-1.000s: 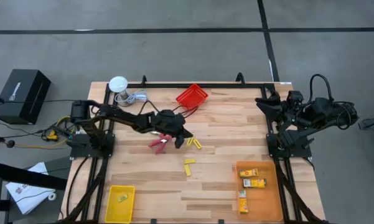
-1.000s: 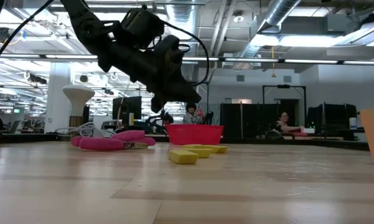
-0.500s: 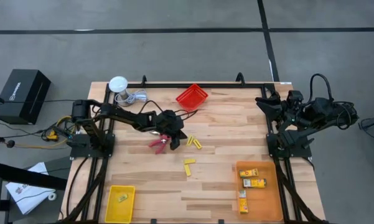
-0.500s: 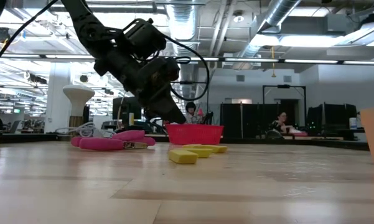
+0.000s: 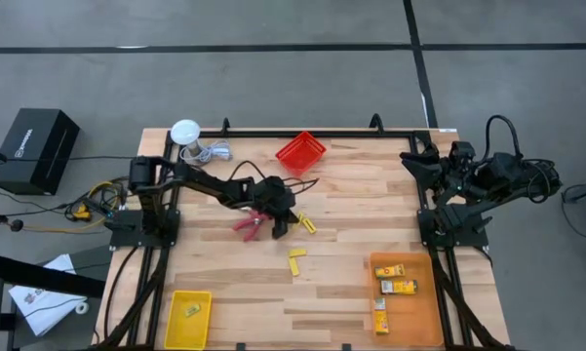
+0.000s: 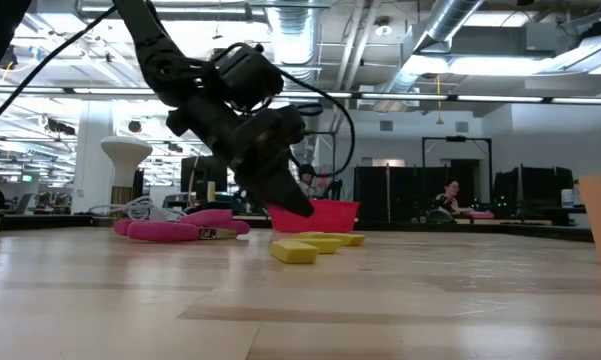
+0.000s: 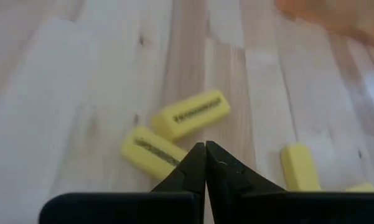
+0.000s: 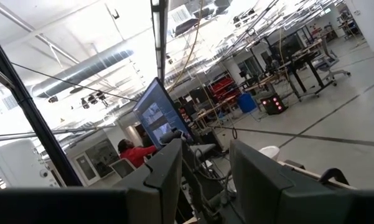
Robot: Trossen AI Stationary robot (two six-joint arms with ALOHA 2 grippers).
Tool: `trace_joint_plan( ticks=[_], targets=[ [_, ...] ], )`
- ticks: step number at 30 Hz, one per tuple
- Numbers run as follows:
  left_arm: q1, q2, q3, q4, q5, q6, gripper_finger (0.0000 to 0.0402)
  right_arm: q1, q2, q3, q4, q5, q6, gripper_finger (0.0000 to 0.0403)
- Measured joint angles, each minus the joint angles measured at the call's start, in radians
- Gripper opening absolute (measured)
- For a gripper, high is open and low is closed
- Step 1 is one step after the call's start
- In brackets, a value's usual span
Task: Pick & Place School Supplies
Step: Put the yellow eraser into the yellow bin
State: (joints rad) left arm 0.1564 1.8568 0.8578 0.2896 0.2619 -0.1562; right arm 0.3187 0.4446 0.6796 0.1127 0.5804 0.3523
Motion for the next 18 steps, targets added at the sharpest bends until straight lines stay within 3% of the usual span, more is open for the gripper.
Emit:
trace_joint_plan(
  ticks=[18],
  targets=[
    [0.031,0.026,0.005,-0.011,0.025,0.002,0.0001,-0.001,0.0,0.0,-0.003,0.004,-0.004,0.0127]
  ],
)
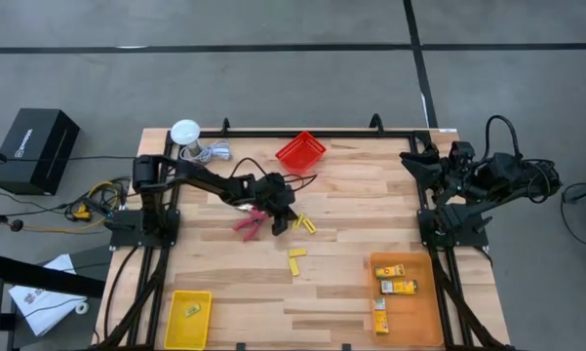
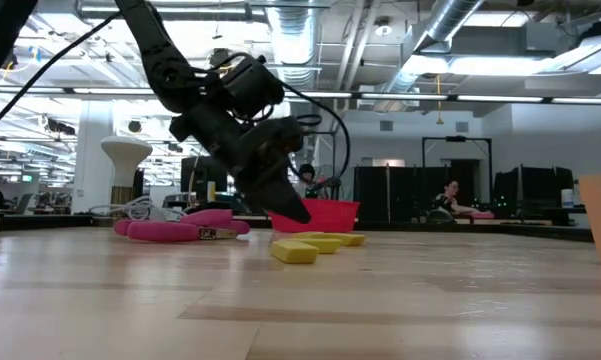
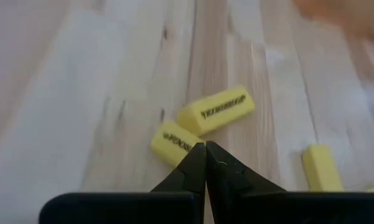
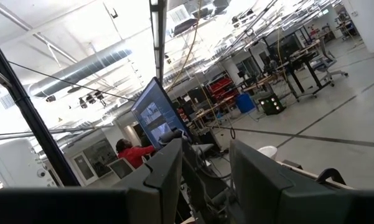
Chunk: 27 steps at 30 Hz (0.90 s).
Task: Pick & Place School Supplies
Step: Put the yellow eraser into the yellow bin
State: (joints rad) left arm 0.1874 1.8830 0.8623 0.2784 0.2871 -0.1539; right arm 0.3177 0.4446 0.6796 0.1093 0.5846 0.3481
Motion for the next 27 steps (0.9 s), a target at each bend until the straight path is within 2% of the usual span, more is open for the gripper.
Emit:
trace_joint_plan(
  ticks=[27],
  targets=[
    [0.035,0.025,-0.04,-0.029,0.031,0.006,0.0001,0.001,0.0,0.0,-0.005,0.018,0.0,0.0127]
  ],
)
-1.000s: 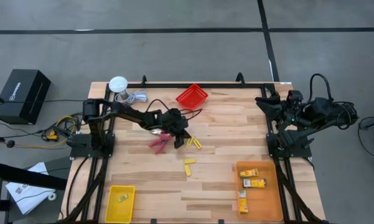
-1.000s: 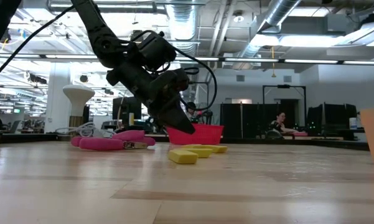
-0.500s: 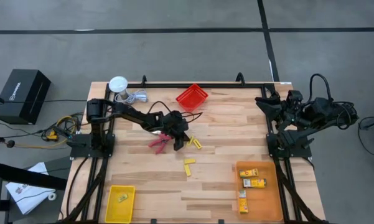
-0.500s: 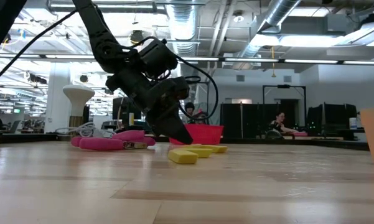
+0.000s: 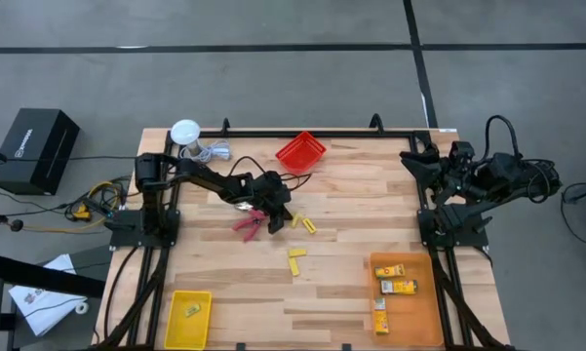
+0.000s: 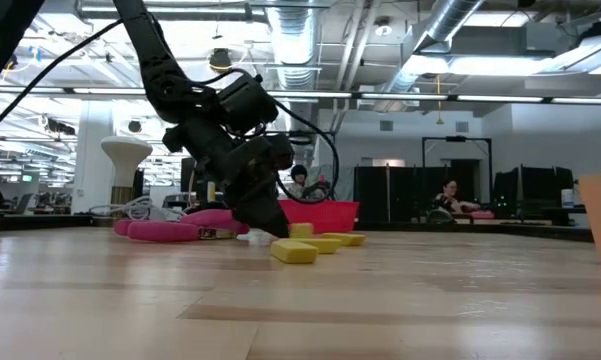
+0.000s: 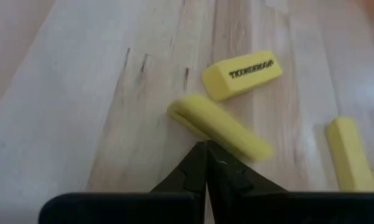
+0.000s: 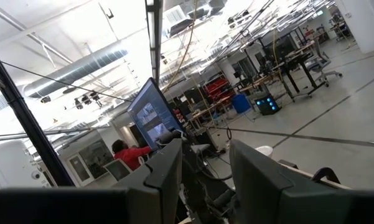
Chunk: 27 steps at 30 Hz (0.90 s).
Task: Pick & Place School Supplies
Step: Put the yellow eraser into the yellow bin
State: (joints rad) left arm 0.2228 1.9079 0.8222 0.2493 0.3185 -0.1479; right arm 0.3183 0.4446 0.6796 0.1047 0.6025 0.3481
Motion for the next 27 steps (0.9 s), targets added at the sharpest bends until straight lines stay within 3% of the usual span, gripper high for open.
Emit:
trace_joint_plan(
  ticks=[16,27],
  targets=[
    [0.028,-0.001,0.0,-0.001,0.031,-0.035,0.0001,0.0,0.0,0.0,-0.003,0.0,0.0,0.0127],
    [-0.022,-0.003,-0.001,0.044,0.033,-0.124,0.0001,0.0,0.0,0.0,-0.004,0.0,-0.016,0.0127]
  ],
)
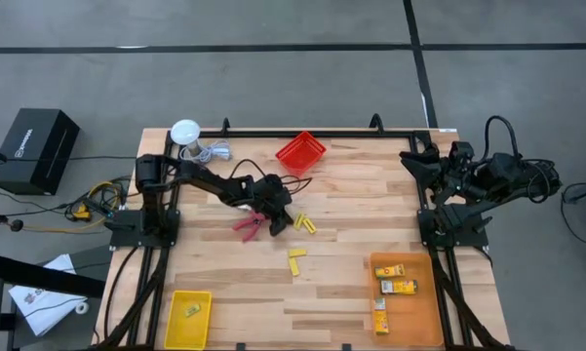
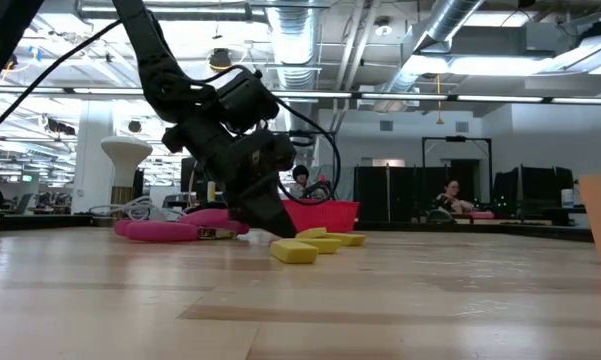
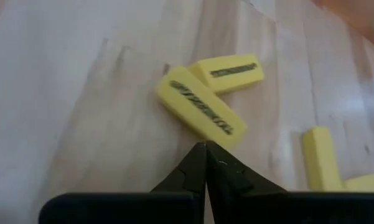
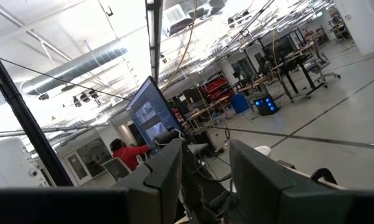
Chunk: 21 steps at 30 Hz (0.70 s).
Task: Pick & Place School Supplies
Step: Put the yellow eraser into the yellow bin
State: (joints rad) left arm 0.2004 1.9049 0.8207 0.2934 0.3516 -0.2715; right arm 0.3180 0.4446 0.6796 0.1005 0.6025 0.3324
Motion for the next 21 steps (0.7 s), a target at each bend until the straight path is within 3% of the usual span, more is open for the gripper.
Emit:
trace_joint_plan(
  ticks=[21],
  targets=[
    [-0.01,-0.001,0.002,0.049,0.008,-0.05,0.0001,0.0,0.0,0.0,-0.018,0.0,-0.003,0.0127]
  ],
)
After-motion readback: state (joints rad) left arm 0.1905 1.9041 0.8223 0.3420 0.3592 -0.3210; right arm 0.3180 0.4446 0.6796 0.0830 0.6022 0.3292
